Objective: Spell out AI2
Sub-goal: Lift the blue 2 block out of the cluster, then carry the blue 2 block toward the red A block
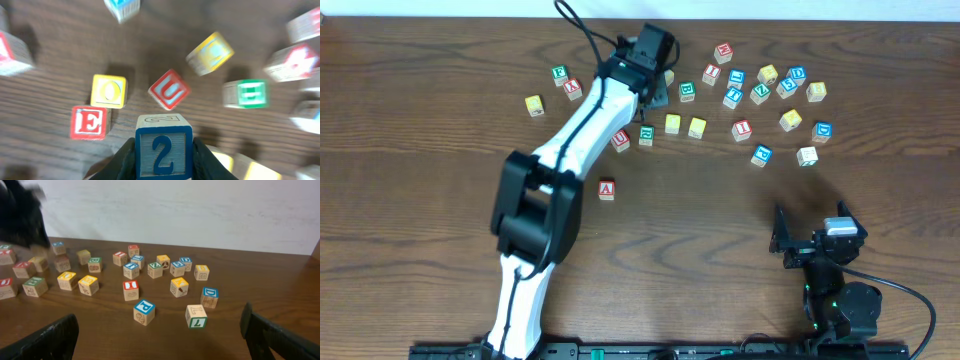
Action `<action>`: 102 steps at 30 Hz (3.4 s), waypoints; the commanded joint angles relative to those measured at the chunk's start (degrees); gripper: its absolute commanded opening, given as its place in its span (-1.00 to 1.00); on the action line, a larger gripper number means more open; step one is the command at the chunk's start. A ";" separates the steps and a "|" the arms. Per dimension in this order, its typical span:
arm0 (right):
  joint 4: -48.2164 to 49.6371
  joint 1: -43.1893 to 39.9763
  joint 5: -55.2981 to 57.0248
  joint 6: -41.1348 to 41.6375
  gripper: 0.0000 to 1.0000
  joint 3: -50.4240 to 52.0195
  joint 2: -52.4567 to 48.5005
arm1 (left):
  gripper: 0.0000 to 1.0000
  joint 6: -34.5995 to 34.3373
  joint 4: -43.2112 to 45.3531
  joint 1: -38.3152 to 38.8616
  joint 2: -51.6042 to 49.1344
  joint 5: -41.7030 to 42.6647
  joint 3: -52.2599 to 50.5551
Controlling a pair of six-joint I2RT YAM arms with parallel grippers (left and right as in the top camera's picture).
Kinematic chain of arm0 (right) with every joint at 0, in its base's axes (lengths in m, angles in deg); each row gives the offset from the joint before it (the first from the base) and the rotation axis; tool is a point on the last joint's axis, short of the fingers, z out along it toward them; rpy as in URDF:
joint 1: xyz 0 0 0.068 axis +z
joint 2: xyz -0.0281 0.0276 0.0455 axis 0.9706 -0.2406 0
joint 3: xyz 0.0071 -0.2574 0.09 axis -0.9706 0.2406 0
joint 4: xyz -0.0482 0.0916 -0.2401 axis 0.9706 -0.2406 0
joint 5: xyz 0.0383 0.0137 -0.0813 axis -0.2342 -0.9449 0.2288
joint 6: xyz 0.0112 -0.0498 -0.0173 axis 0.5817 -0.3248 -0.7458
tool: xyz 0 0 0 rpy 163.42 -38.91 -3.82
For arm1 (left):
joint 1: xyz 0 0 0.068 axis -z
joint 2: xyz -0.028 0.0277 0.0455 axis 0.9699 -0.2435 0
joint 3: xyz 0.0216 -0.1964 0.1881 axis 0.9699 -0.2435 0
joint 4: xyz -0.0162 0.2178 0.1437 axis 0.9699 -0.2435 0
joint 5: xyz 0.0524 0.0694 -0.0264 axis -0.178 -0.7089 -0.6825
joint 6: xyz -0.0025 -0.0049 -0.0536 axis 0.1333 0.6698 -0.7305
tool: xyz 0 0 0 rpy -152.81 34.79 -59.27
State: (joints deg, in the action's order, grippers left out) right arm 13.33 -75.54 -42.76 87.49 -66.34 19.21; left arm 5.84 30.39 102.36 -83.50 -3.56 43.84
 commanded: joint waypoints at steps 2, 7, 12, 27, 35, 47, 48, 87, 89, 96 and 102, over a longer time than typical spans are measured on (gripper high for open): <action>-0.26 -0.55 0.26 0.57 0.99 0.04 0.24 | -0.73 2.25 -2.62 0.04 9.62 -0.94 1.11; -0.26 -0.55 0.26 0.59 0.99 0.04 0.24 | -0.80 4.46 -7.76 0.04 15.21 0.85 1.11; -0.26 -0.55 0.26 0.59 0.99 0.04 0.24 | -0.85 4.46 -14.99 0.04 19.41 2.38 1.09; -0.26 -0.55 0.26 0.57 0.98 0.04 0.24 | -0.84 6.64 -24.50 5.27 20.37 3.98 0.55; -0.26 -0.55 0.26 0.59 0.99 0.04 0.24 | -0.85 6.84 -25.20 8.66 20.41 1.88 -3.61; -0.26 -0.55 0.26 0.59 0.98 0.04 0.24 | -0.85 4.87 -19.54 12.28 22.45 1.88 -16.11; -0.26 -0.55 0.26 0.59 0.99 0.04 0.24 | -0.85 4.28 -18.71 12.59 23.12 1.86 -17.38; -0.26 -0.55 0.26 0.59 0.99 0.04 0.24 | -0.85 -8.68 8.61 13.53 25.14 -1.64 -42.01; -0.26 -0.55 0.26 0.59 0.98 0.04 0.24 | -0.85 -8.68 9.33 13.53 24.41 -1.64 -42.01; -0.26 -0.55 0.26 0.57 0.98 0.04 0.24 | -0.85 -8.68 10.93 13.49 20.98 -2.60 -42.03; -0.26 -0.55 0.26 0.57 0.99 0.04 0.24 | -0.85 -8.68 10.84 13.49 20.37 -2.97 -42.03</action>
State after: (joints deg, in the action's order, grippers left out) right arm 13.33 -75.54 -42.76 87.49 -66.34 19.21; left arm -2.29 41.25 115.98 -62.41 -4.89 2.40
